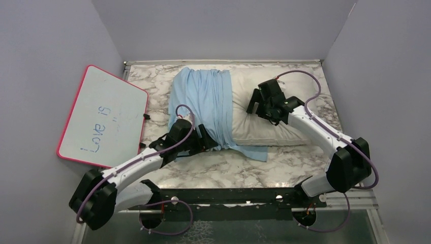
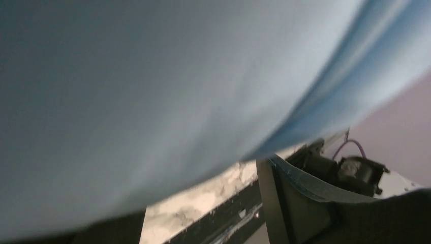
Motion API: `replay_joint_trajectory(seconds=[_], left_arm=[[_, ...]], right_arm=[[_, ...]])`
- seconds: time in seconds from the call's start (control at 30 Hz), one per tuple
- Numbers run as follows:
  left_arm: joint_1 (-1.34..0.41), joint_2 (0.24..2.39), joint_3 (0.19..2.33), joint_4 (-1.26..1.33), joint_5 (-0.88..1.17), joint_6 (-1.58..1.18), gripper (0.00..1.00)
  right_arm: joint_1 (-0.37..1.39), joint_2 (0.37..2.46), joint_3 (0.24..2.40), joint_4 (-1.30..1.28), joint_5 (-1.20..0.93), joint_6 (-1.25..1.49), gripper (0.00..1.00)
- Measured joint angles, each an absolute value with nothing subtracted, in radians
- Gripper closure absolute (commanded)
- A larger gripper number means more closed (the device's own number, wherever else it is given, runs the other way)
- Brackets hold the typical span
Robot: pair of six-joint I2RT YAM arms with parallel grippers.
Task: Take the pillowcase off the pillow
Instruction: Remove the pillow from the pillowcase.
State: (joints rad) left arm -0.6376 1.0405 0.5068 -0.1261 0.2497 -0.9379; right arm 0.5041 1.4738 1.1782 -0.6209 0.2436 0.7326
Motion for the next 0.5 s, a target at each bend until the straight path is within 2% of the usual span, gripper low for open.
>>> replay_joint_trajectory(seconds=[0.07, 0.17, 0.23, 0.37, 0.5], left_arm=[[-0.658, 1.112, 0.507, -0.049, 0.198, -0.947, 0.46], [-0.688, 1.204, 0.508, 0.029, 0.118, -0.944, 0.82], [-0.704, 1.244, 0.514, 0.044, 0.056, -0.934, 1.00], [-0.727, 1.224, 0.526, 0.013, -0.054, -0.904, 1.00], [-0.739, 1.080, 0.525, -0.113, -0.182, -0.877, 1.00]], right_arm=[[0.504, 1.462, 1.164, -0.614, 0.241, 0.738, 0.00], [0.504, 1.448, 1.146, -0.599, 0.239, 0.746, 0.00], [0.502, 1.443, 1.138, -0.594, 0.239, 0.752, 0.00], [0.479, 1.441, 1.128, -0.583, 0.229, 0.752, 0.00], [0.441, 1.440, 1.111, -0.551, 0.175, 0.751, 0.00]])
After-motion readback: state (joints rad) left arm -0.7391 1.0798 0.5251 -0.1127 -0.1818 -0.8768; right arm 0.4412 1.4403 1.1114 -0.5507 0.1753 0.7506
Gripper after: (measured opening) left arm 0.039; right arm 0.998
